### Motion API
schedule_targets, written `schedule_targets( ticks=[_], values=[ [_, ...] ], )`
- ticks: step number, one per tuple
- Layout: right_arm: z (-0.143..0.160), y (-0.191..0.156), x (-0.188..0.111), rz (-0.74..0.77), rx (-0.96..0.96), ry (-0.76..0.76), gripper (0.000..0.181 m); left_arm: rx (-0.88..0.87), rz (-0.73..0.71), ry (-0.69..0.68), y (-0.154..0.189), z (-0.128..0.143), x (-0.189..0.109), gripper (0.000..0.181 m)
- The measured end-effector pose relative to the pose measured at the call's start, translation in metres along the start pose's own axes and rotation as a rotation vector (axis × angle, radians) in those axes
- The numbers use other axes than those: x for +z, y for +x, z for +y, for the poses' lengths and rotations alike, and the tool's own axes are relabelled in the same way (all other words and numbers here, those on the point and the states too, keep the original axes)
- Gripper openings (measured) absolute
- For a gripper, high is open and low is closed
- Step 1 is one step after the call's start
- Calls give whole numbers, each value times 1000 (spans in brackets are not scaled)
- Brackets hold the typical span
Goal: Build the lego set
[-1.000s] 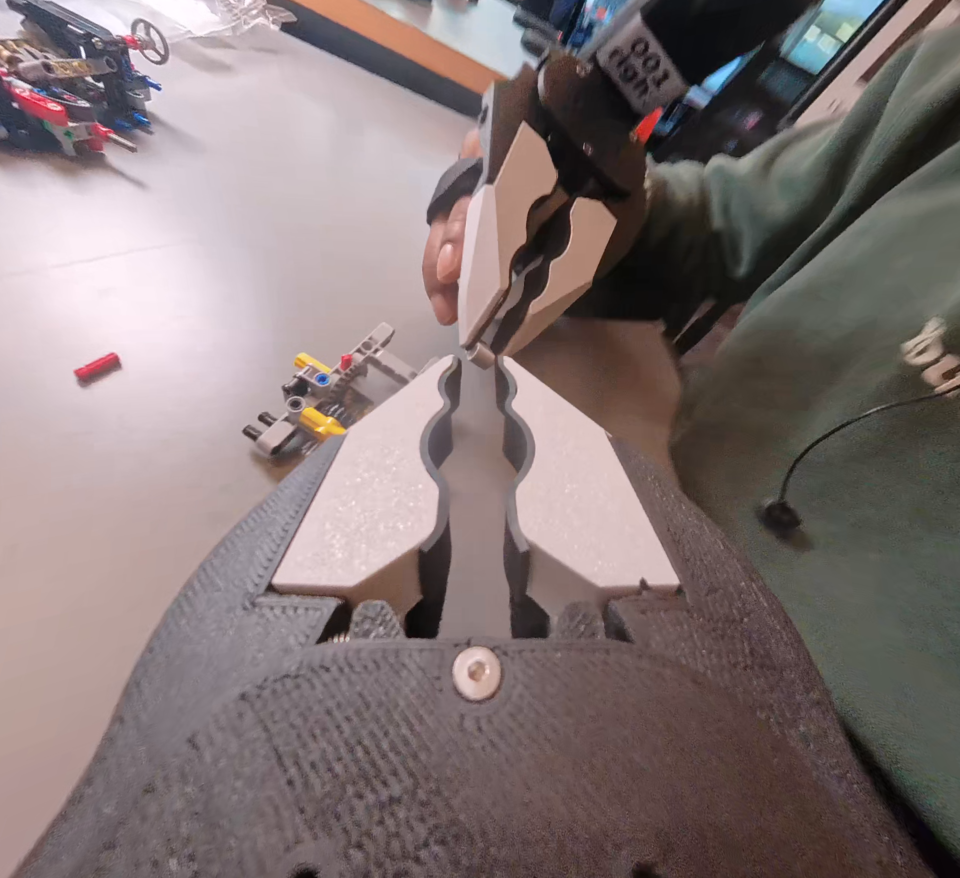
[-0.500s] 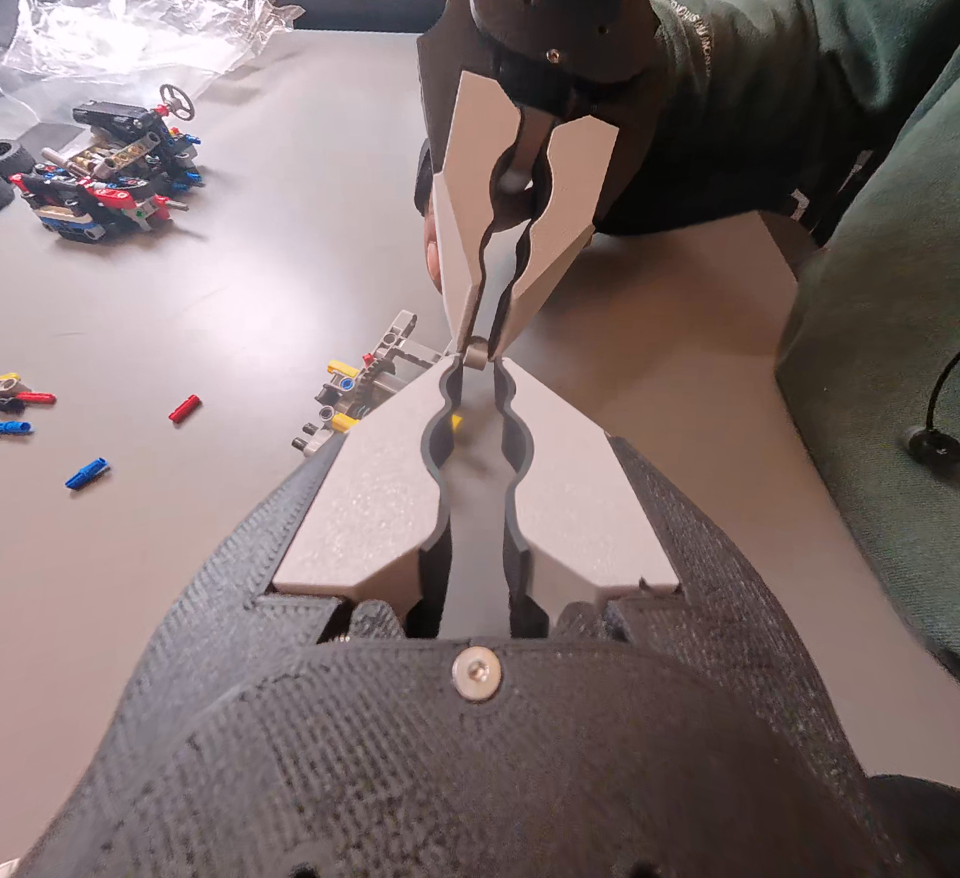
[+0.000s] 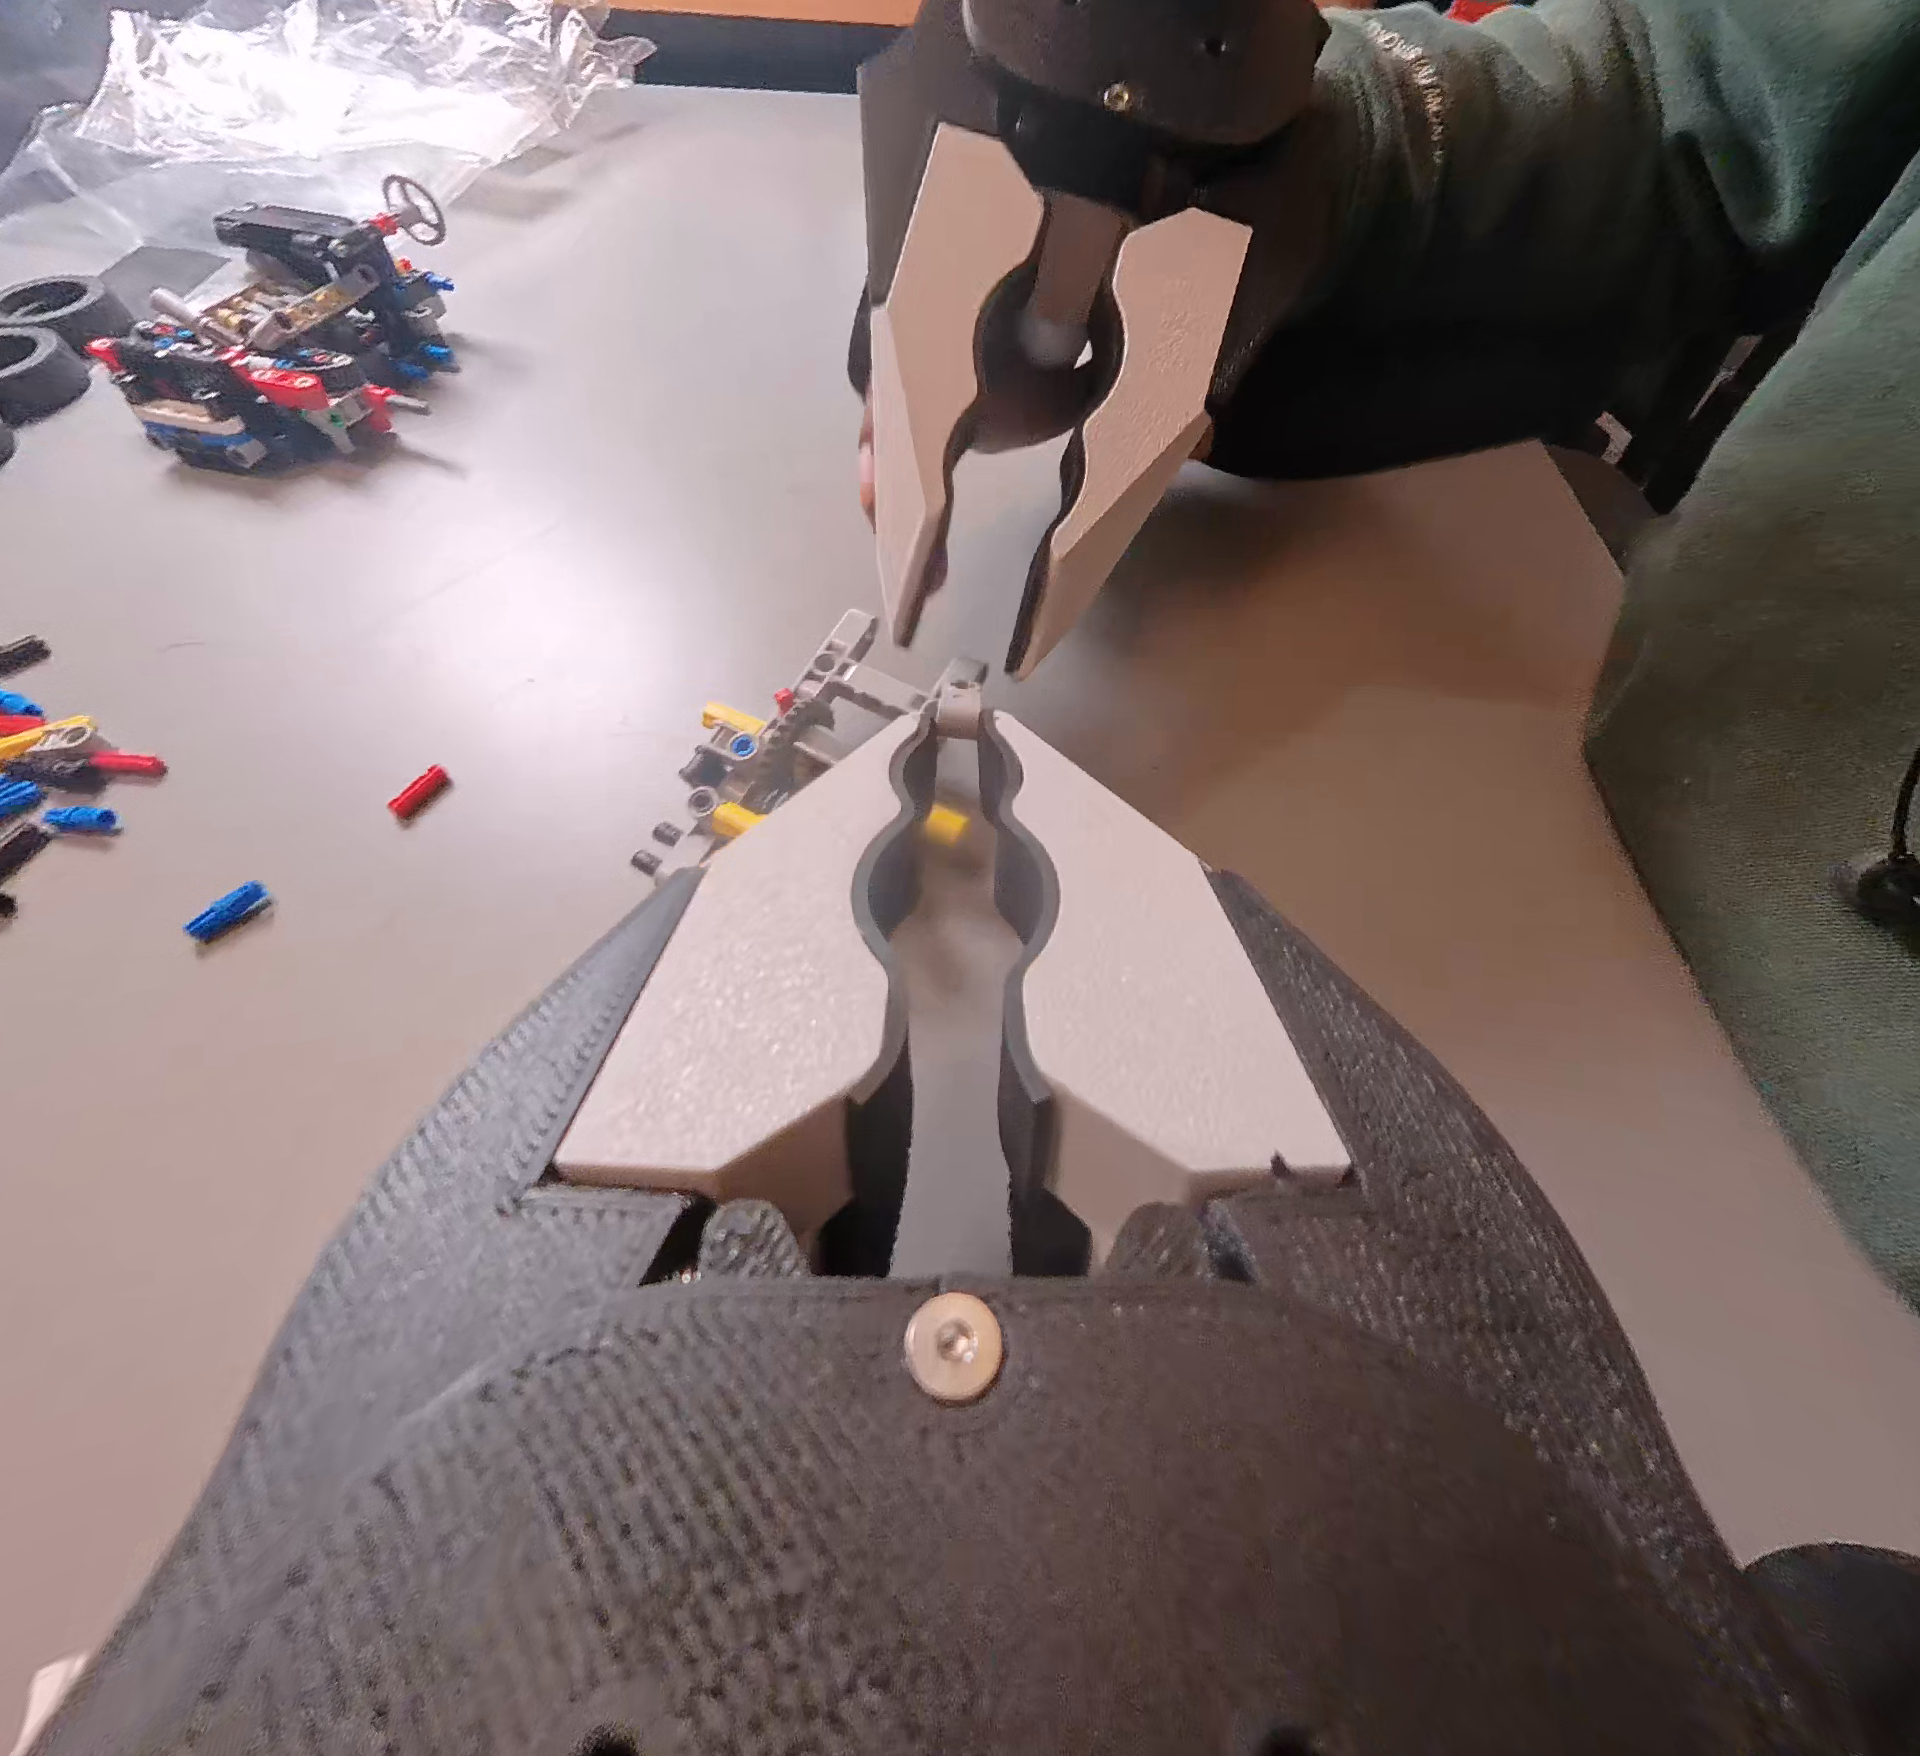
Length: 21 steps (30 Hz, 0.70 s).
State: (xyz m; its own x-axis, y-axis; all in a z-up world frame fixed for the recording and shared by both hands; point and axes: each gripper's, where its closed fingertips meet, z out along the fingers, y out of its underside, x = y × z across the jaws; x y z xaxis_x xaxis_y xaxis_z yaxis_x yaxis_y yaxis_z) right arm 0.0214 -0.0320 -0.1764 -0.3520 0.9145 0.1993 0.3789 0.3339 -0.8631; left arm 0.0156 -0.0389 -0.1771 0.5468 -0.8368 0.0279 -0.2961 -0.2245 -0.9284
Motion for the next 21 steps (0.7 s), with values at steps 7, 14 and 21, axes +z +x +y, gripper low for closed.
schedule_targets(
  ticks=[7,14,21],
  values=[
    [41,8,-2,-41,130,-199,62,-70,-98,-88,-27,16,-12,5],
    [42,-12,3,-60,38,-285,41,-78,-98,-112,-29,21,-16,5],
    [11,-29,-3,-175,86,-112,32,-40,-47,-24,-21,11,-19,5]
  ],
)
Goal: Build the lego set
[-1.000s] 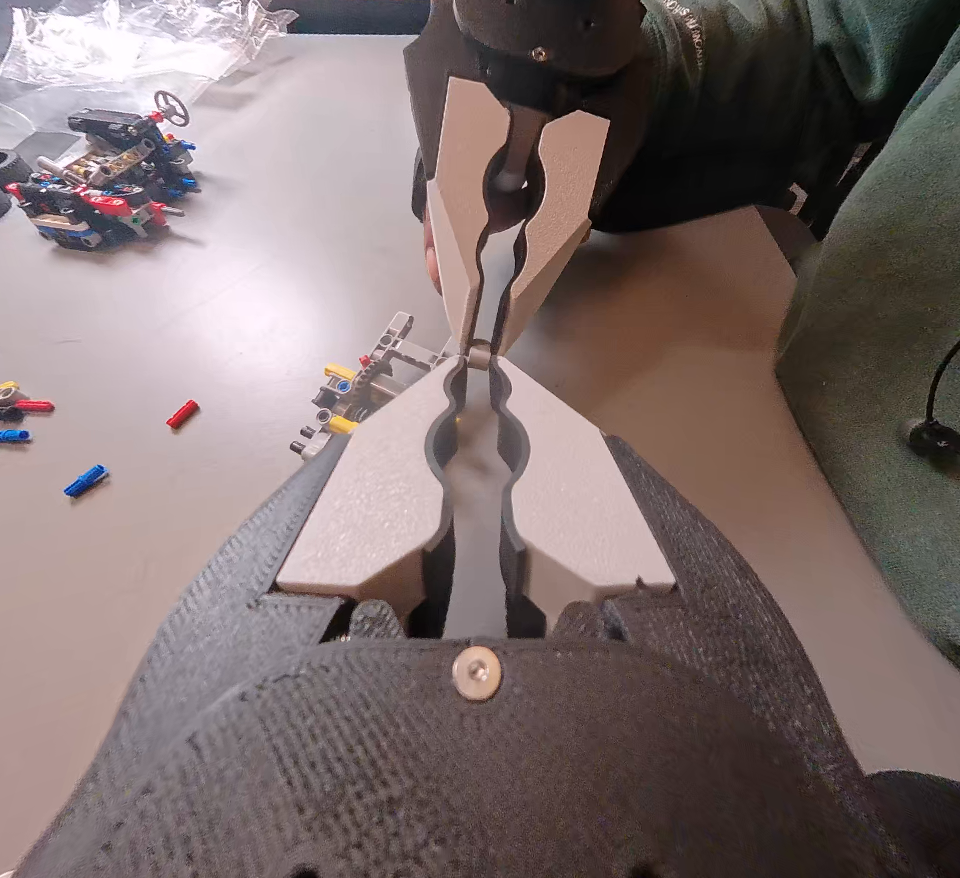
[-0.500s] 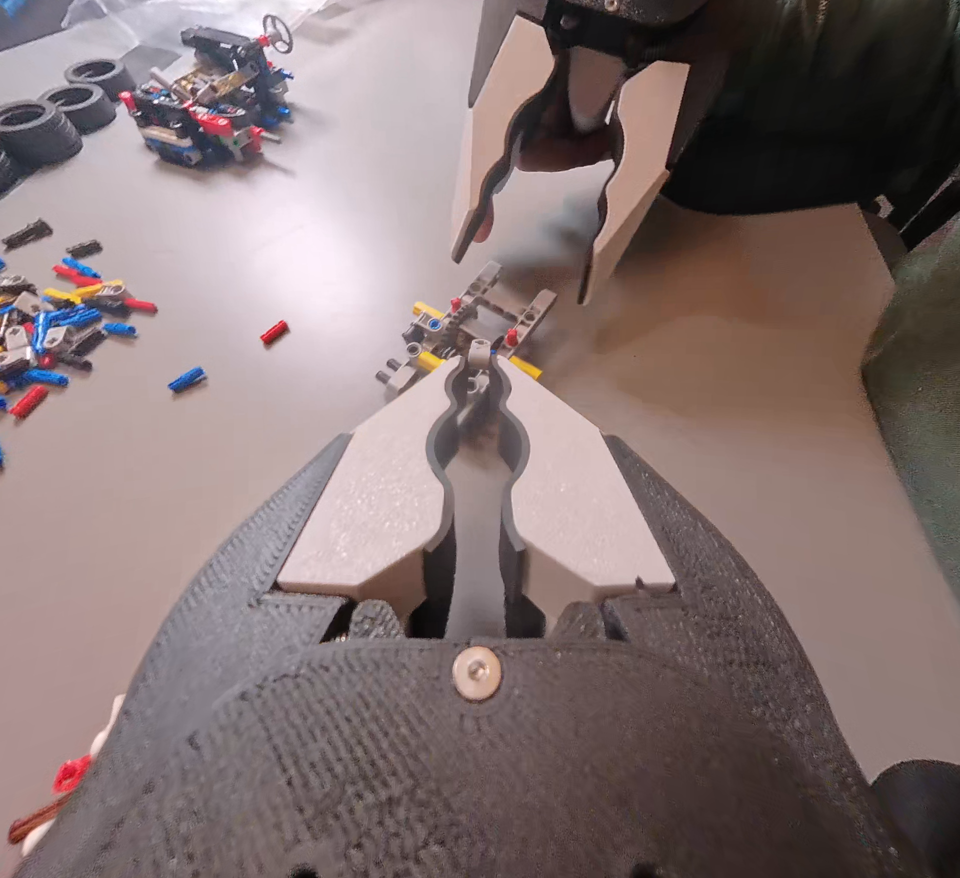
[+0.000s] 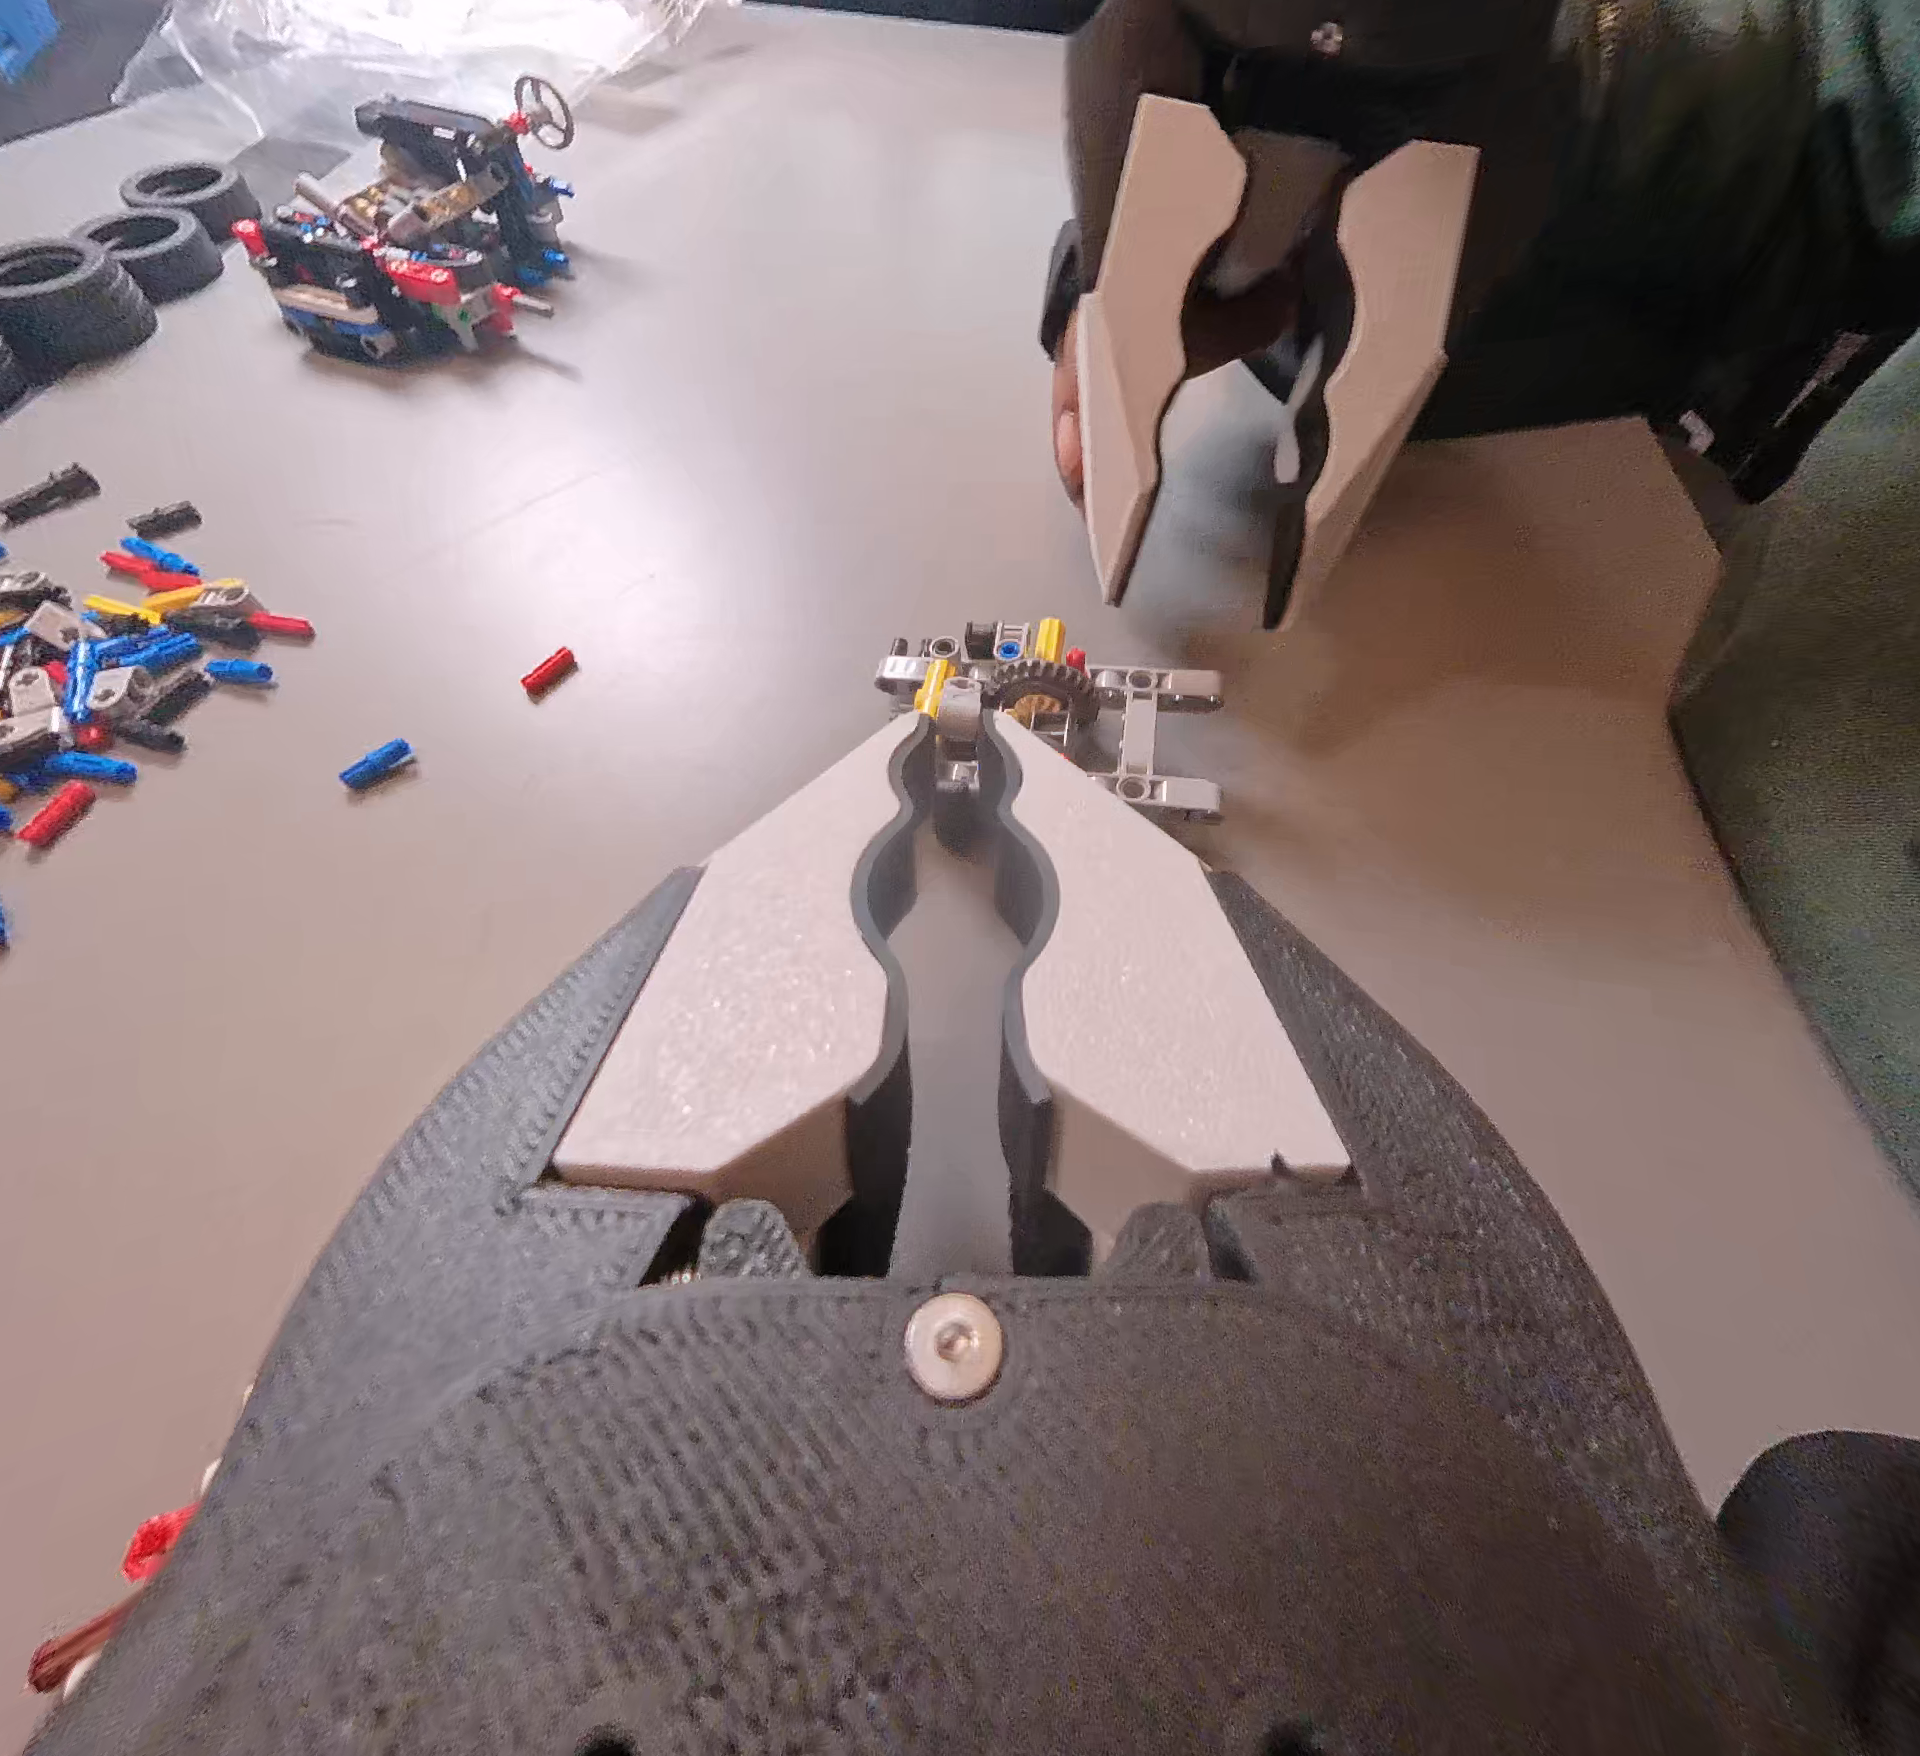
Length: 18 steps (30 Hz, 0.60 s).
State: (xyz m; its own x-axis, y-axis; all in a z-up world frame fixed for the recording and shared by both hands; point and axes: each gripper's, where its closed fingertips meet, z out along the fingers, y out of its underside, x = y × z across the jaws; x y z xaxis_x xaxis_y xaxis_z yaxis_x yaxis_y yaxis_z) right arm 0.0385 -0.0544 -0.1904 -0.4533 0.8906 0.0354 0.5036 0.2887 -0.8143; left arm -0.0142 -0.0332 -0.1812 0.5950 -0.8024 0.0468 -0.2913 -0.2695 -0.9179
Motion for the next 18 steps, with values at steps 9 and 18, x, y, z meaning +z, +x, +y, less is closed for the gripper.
schedule_targets(
  ticks=[9,18],
  values=[
    [-19,32,-2,109,130,172,24,84,49,158,14,-22,-6,5],
    [-39,14,2,-68,324,311,18,249,16,196,28,-34,-4,5]
  ],
)
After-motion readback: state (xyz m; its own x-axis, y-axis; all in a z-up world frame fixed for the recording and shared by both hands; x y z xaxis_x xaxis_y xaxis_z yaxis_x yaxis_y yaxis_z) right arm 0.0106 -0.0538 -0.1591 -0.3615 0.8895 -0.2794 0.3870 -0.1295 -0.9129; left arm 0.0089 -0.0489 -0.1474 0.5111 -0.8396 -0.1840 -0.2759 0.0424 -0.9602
